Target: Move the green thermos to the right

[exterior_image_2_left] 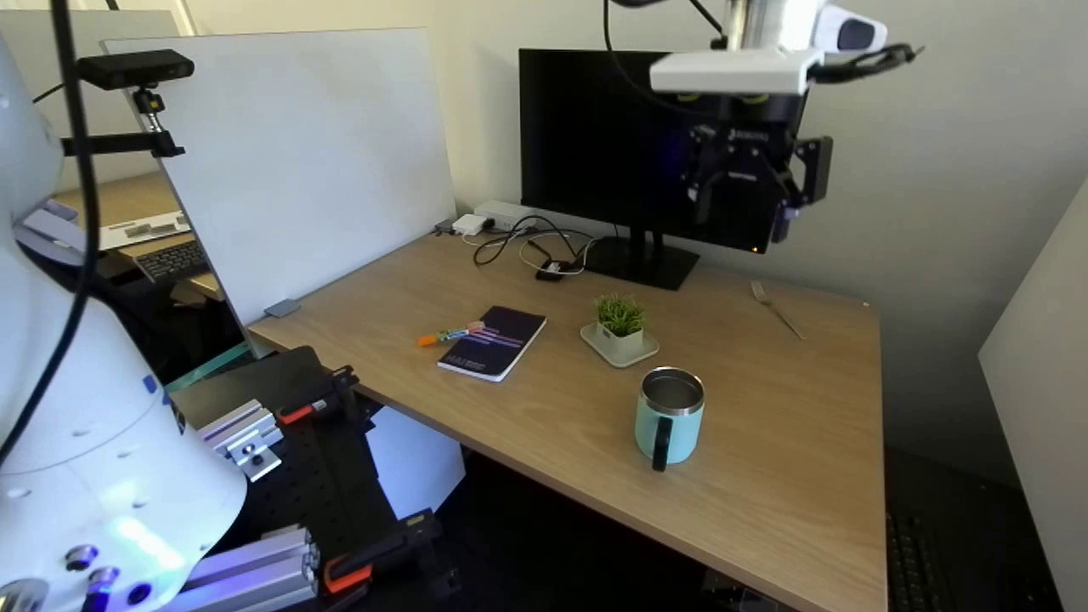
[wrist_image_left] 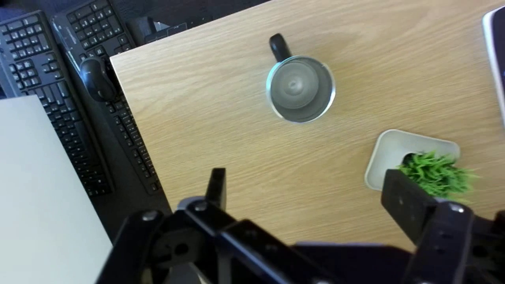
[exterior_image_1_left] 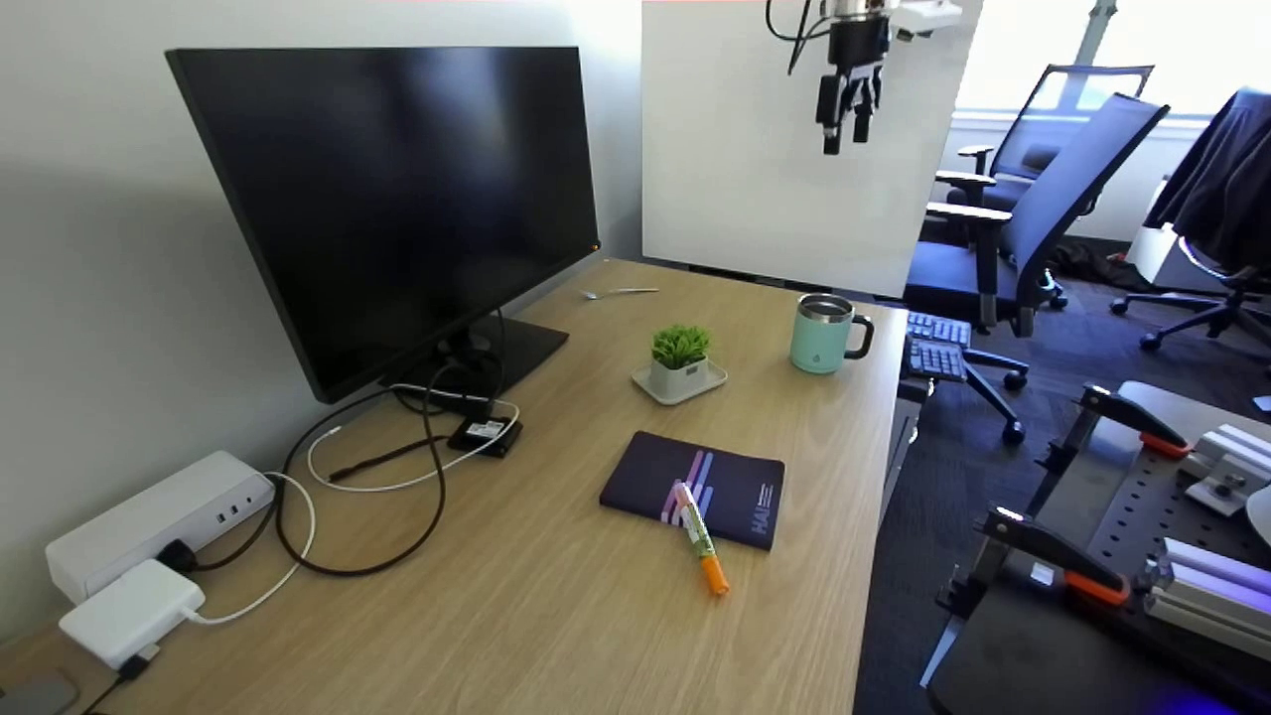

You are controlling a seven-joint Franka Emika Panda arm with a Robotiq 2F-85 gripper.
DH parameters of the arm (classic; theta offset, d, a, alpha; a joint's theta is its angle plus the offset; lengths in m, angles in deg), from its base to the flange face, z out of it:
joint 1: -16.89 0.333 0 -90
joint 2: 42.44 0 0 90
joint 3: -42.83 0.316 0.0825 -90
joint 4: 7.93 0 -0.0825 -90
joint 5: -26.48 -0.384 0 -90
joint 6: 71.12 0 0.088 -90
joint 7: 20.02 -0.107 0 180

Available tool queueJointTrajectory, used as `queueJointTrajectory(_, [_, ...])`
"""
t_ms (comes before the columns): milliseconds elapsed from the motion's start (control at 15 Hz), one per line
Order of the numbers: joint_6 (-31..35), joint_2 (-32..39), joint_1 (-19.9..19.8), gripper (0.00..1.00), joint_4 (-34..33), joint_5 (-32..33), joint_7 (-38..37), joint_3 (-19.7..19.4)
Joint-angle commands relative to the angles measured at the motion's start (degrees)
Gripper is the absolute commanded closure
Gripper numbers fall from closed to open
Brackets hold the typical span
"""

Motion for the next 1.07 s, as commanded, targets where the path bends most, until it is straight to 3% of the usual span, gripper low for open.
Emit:
queueJointTrajectory(0, [-7.85, -9.43, 3.26, 0.0, 5.59, 0.17, -2.33, 1.48])
queueJointTrajectory(133, [-11.43, -14.86, 5.88, 0.0, 8.93, -0.23, -4.88, 2.89])
queueJointTrajectory(200, [-10.76, -10.96, 5.58, 0.0, 5.04, -0.23, -3.68, 2.24])
queueJointTrajectory(1000, [-10.95, -11.22, 6.13, 0.0, 5.56, -0.12, -4.12, 1.81])
